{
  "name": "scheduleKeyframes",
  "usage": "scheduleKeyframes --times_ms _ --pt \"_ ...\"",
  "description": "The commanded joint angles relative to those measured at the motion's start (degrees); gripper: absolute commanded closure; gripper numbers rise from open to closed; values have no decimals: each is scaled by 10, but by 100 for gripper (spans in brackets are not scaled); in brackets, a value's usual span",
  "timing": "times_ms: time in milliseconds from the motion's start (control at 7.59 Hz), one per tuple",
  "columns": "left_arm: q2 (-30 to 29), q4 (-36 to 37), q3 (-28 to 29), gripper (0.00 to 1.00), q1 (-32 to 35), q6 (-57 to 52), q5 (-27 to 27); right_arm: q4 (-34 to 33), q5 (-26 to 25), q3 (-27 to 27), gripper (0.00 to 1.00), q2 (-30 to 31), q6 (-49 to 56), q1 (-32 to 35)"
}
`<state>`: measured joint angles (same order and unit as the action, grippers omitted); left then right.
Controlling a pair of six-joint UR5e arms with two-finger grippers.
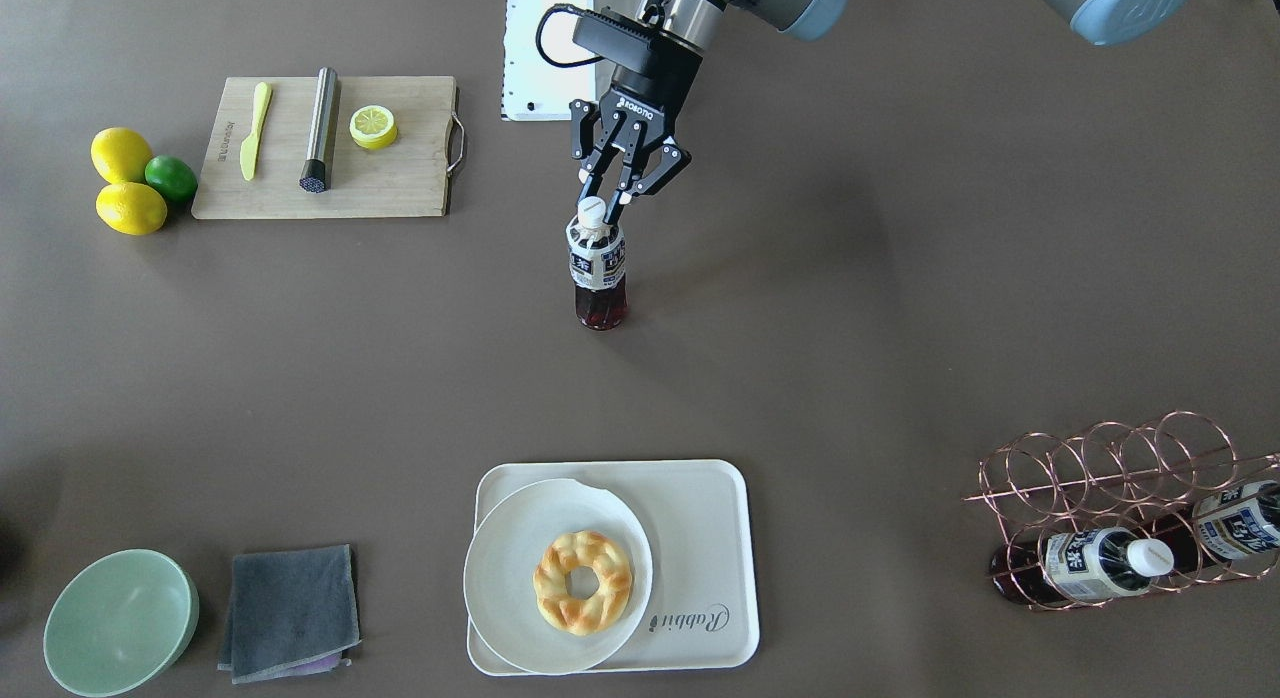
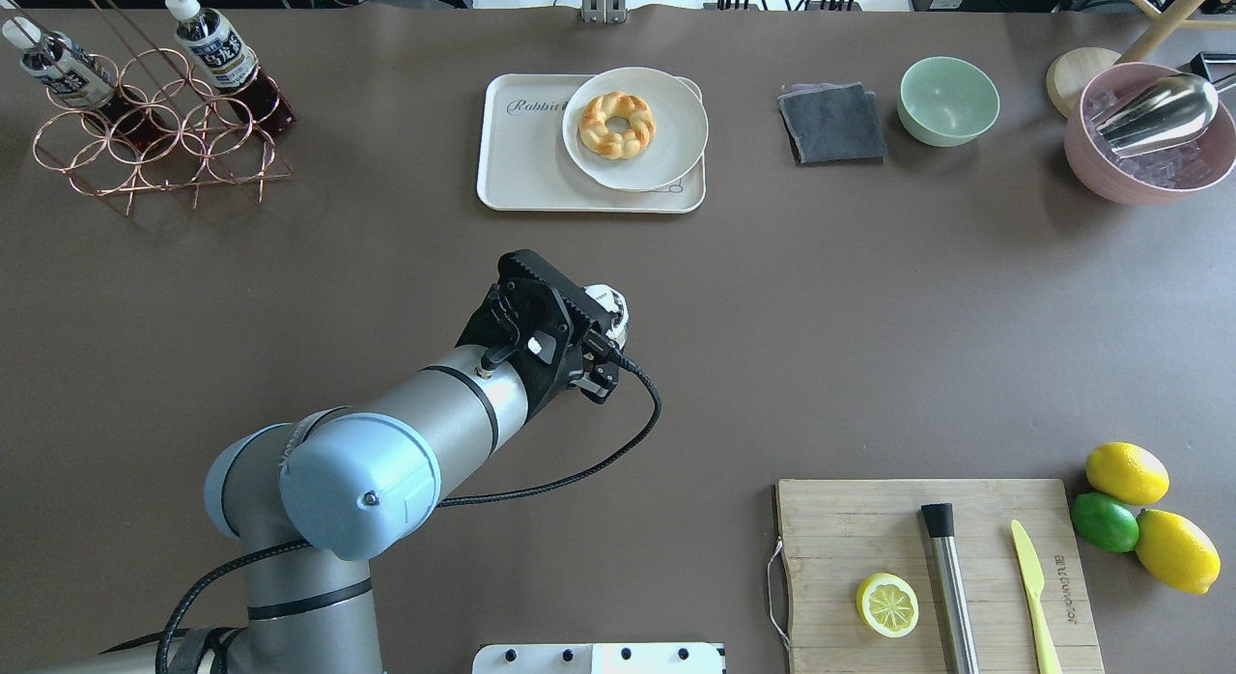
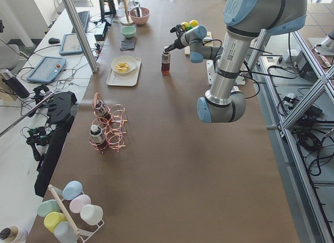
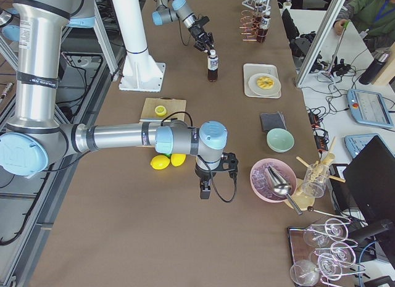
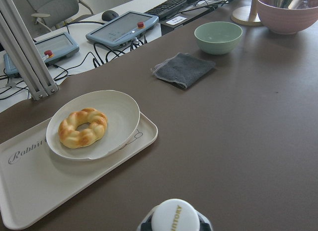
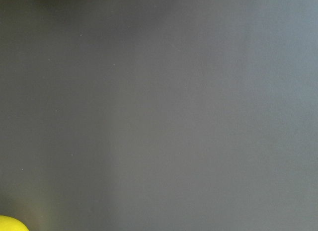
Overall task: Place tea on tray
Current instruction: 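Carry the bottle with the left gripper toward the table center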
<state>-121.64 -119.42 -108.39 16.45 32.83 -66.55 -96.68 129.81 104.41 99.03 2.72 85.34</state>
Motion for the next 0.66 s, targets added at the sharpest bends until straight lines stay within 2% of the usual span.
scheduleKeyframes --times_ms 0,132,263,395,527 --pt "-1 -9 1 100 0 -4 -2 0 0 0 0 0 0 0" --pt "-1 -9 0 78 0 -4 -2 0 0 0 0 0 0 0" --pt "2 -9 4 20 2 -9 0 0 0 0 0 0 0 0" --pt "1 -13 1 3 2 -14 0 0 0 0 0 0 0 0" --pt "1 -20 0 2 2 -8 -1 0 0 -1 0 0 0 0"
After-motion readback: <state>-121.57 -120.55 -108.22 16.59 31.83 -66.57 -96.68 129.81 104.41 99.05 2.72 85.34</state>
